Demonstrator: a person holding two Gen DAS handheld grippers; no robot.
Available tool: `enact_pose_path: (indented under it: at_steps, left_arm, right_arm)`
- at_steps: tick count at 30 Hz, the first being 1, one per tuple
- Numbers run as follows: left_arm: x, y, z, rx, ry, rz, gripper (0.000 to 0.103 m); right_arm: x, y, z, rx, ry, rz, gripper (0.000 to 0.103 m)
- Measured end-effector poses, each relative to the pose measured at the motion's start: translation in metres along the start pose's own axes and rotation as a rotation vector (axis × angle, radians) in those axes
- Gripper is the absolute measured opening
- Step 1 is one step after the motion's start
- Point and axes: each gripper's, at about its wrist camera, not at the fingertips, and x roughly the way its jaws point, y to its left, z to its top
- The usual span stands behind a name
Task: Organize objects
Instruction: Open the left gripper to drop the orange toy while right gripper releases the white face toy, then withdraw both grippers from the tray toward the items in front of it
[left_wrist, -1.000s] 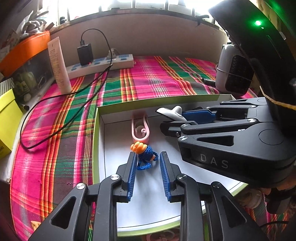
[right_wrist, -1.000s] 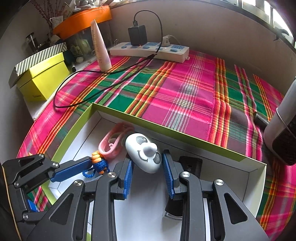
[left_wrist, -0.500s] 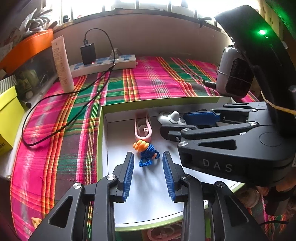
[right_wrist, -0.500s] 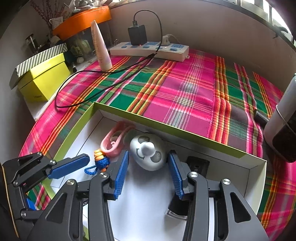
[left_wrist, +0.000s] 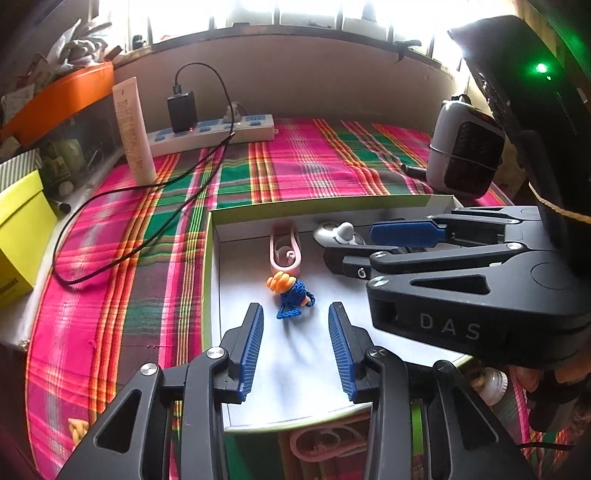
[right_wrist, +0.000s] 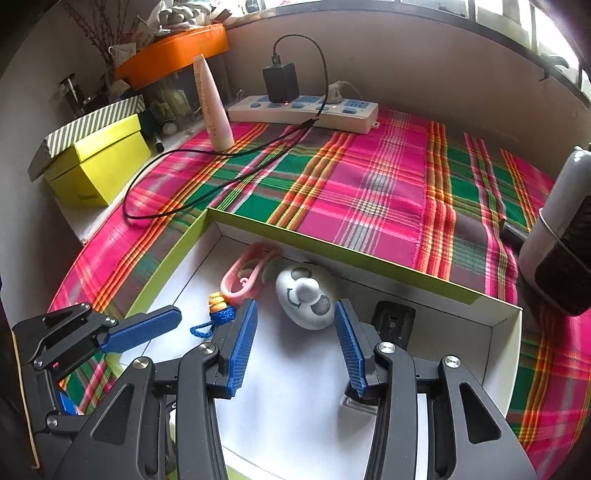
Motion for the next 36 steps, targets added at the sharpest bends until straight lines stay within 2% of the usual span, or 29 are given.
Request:
enact_pose_path:
  at_steps: [8,11,21,36]
  left_arm:
    - [-0.015,-0.001,-0.007,-0.013,-0.017,0.010,0.035]
    - [-0.019,-0.002,-0.010,-0.019,-0.021,0.014,0.035]
    - [-0.039,-0.009,-0.021,-0.022,-0.050,0.020,0.036]
    - [-0.067,-0.014,-0.044,-0.040,-0.079,0.012,0.036]
  right_arm:
    - [-0.021,-0.001,-0.009,0.026,-0.046,-0.002,0.045]
    - [-0.029,0.002,-0.015,0.008,-0.068,-0.048,0.045]
    - [-0.054,0.005,-0.033,0.025,-0.126,-0.095,0.045]
    - [-0.085,0.019,-0.071,0.057,-0.179,-0.115,0.045]
